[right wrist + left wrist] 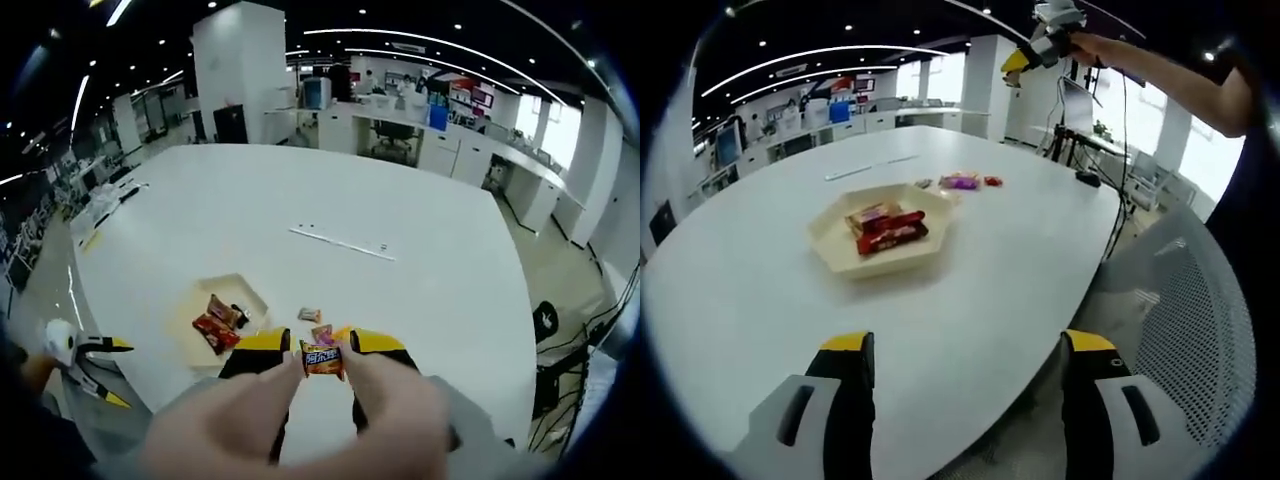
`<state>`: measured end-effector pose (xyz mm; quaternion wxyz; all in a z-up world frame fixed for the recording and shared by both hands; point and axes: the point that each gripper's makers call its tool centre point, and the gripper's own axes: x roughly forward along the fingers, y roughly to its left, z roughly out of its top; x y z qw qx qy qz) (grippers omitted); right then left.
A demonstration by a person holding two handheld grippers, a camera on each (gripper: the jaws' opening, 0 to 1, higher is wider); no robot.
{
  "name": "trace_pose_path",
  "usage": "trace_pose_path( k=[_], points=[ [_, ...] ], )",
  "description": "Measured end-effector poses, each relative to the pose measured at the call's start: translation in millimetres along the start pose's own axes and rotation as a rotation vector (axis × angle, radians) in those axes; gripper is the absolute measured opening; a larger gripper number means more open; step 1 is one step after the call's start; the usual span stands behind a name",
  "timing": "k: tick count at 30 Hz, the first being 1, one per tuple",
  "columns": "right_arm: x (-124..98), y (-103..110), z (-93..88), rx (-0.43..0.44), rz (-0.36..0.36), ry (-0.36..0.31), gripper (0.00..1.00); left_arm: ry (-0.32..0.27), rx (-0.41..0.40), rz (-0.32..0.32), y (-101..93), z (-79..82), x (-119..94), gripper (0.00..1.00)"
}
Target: Place the target food into the container with the food tongs after gripping and lifting it, then release it inside without dropping or visibly crushing the food.
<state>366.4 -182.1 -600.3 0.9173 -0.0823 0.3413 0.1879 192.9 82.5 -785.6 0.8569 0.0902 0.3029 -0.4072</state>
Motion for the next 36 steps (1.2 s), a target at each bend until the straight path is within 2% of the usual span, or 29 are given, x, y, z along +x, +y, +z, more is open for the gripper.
trace_pose_path(
  k=[15, 36],
  points=[
    [43.3, 91.3, 32.6, -0.045, 0.132, -0.017, 0.23, -0.063, -0.043, 0.002, 5.2, 10.8, -6.7, 0.73],
    [85.7, 169.6, 60.9, -0.096, 0.247, -0.016, 0.23, -0.097, -0.071, -0.04, 0.0, 17.0, -8.8, 0.73]
  ],
)
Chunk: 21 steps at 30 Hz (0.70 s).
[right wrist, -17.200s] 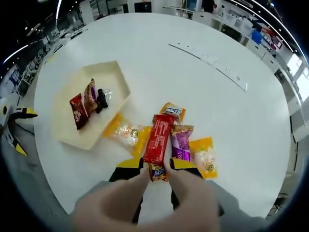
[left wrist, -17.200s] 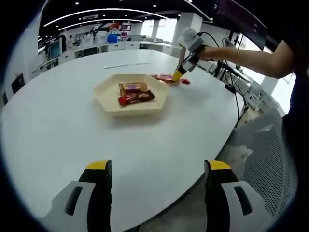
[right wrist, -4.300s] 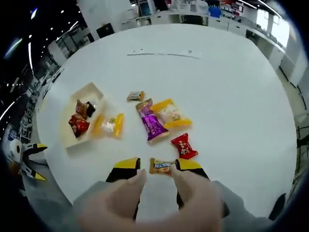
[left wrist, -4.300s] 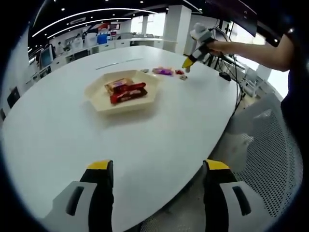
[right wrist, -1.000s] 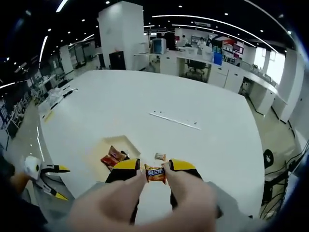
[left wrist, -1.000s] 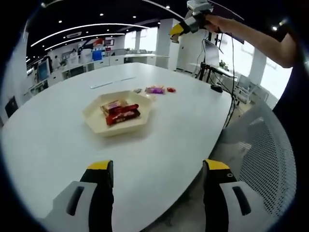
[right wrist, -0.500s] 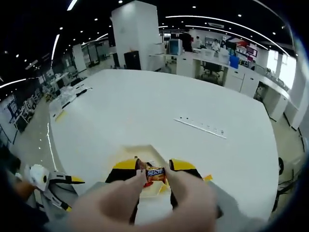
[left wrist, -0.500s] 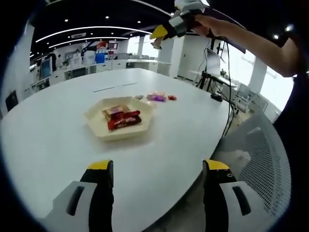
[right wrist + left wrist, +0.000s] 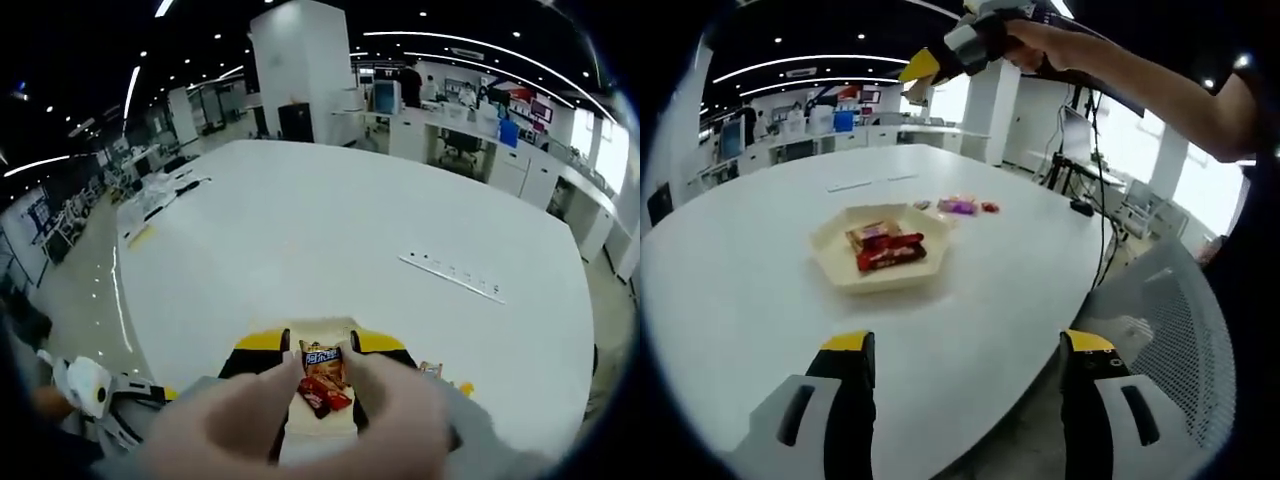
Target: Place the target food into the container with the food tongs after gripping and lifting it, then release it inside without dropping or visibly crushing the food.
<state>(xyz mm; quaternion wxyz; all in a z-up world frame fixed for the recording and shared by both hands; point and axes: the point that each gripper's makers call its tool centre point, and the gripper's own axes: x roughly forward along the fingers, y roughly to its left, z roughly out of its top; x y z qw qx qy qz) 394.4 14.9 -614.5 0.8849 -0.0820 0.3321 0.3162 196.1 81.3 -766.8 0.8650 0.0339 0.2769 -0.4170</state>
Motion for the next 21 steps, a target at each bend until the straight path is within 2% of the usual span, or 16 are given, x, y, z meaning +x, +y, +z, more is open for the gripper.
trace_pose_path(
  k=[6, 11, 16, 21],
  points=[
    [9.9, 14.3, 11.4, -0.016, 0.03, -0.024, 0.26, 0.004, 0.003, -0.008, -1.7, -0.9, 0.6, 0.73],
    [12.8, 18.2, 12.3, -0.019, 0.046, -0.017, 0.26, 0.0, -0.003, -0.002, -0.3, 0.1, 0.3, 0.73],
    [11.7, 15.4, 12.2, -0.021, 0.047, -0.021, 0.27, 0.006, -0.002, -0.001, -0.5, -1.1, 1.1, 0.72],
    [7.7, -2.7, 2.4, -0.037, 0.001, 0.0, 0.27, 0.012, 0.004, -0.005, -1.6, -2.7, 1.4, 0.73]
  ],
)
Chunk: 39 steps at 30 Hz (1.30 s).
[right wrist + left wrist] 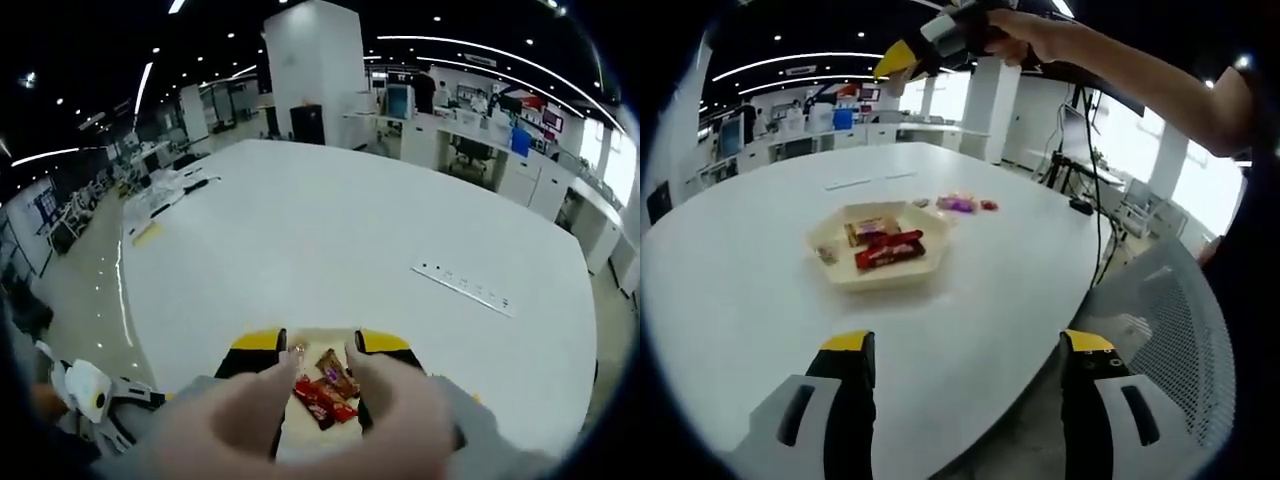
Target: Place the target food into the container with the food tongs after gripping and lifting it, then release it inside without dropping or visibly crushing the food.
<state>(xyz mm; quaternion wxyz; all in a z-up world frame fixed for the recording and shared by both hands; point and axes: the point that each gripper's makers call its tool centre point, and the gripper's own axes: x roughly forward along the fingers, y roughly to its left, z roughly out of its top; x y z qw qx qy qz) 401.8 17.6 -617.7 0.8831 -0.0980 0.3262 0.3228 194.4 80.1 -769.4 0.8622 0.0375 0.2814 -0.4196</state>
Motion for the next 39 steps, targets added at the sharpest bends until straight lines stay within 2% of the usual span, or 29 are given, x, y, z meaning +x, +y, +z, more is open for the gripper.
trace_pose_path(
  k=[4, 9, 32, 39],
  points=[
    [-8.4, -16.8, -11.5, 0.031, -0.019, 0.008, 0.27, 0.028, 0.017, -0.011, -3.2, -5.2, 2.3, 0.73],
    [-18.7, -35.1, -22.0, 0.061, -0.044, 0.007, 0.27, 0.036, 0.018, -0.017, -4.4, -6.2, 2.9, 0.73],
    [-37.2, -77.9, -63.0, 0.146, -0.074, 0.033, 0.28, 0.086, 0.023, 0.011, -0.9, -15.7, 5.1, 0.73],
    [-39.5, -94.8, -80.7, 0.164, -0.102, 0.043, 0.28, 0.122, 0.034, 0.003, -2.3, -23.5, 7.1, 0.73]
  ],
)
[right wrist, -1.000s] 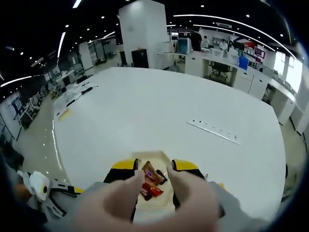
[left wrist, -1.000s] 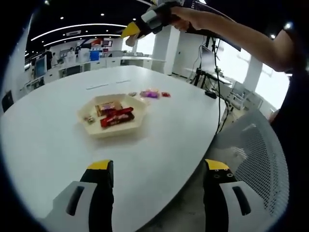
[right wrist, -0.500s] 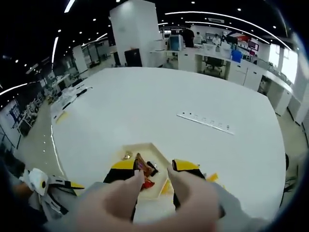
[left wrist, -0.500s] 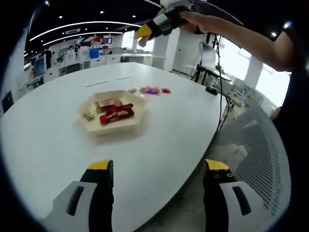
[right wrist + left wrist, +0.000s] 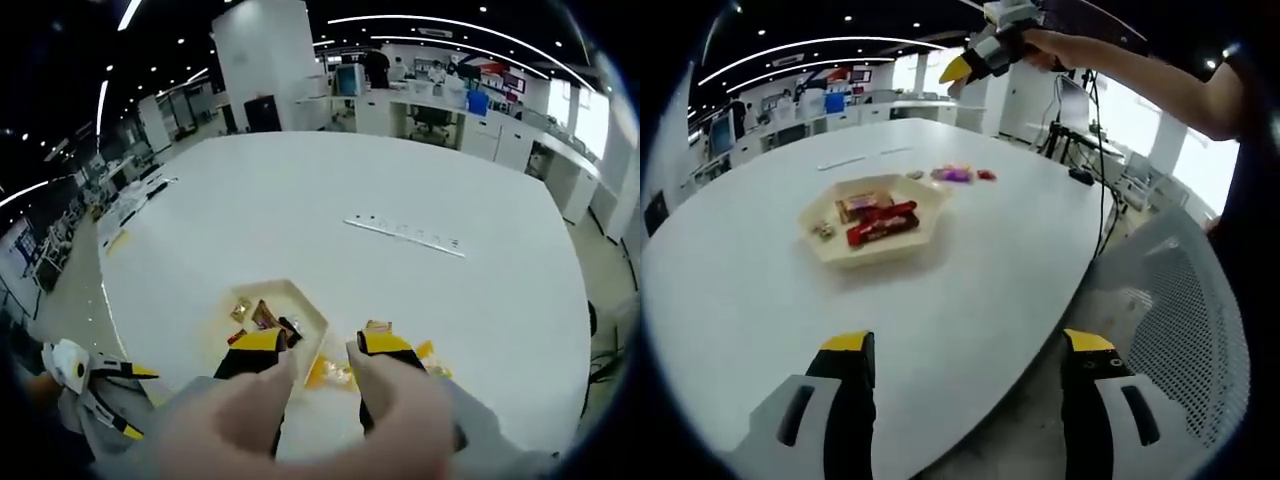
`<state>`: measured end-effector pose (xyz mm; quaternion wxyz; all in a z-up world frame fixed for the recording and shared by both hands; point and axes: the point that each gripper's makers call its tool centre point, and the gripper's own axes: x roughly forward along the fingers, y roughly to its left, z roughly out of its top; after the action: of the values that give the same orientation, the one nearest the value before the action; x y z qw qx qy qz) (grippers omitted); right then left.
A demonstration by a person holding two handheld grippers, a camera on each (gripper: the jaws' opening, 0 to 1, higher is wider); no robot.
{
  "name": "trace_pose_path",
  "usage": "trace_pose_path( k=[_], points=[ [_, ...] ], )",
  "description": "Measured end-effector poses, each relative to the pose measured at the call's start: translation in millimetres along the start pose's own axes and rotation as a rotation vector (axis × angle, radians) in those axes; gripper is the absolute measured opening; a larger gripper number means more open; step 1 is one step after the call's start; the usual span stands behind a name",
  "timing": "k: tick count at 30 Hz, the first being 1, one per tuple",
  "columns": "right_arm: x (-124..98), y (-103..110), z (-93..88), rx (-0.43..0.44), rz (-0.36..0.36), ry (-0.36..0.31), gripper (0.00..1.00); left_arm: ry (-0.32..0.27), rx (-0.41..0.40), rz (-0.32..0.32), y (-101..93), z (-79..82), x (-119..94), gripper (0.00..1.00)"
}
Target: Place the target food into the container with the food tongs after gripping and lifting it, then release it inside without dropping or visibly crushing the food.
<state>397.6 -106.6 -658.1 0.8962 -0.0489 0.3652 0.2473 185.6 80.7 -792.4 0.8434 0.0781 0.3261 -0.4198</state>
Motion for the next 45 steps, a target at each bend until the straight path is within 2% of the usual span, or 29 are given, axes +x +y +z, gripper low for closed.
trace_pose_path(
  k=[1, 7, 10, 18, 30, 45],
  points=[
    [-0.4, -6.6, -1.2, -0.006, -0.024, -0.009, 0.28, 0.004, -0.002, 0.0, 0.2, -0.8, 0.2, 0.73],
    [2.5, -17.4, -11.7, 0.022, -0.022, 0.014, 0.28, 0.028, -0.001, -0.007, -0.5, -5.4, 2.2, 0.73],
    [3.9, -24.8, -17.9, -0.001, -0.047, 0.036, 0.28, 0.033, -0.008, -0.005, 0.3, -6.6, 2.5, 0.73],
    [7.7, -35.5, -29.3, 0.004, -0.038, 0.061, 0.28, 0.02, -0.036, 0.017, 5.3, -4.2, 0.6, 0.73],
    [21.9, -57.2, -49.2, 0.015, -0.03, 0.105, 0.28, 0.083, -0.023, 0.033, 7.6, -16.3, 4.1, 0.73],
    [48.0, -74.9, -74.3, 0.019, -0.028, 0.164, 0.28, 0.111, -0.038, 0.053, 12.1, -21.7, 5.1, 0.72]
  ],
)
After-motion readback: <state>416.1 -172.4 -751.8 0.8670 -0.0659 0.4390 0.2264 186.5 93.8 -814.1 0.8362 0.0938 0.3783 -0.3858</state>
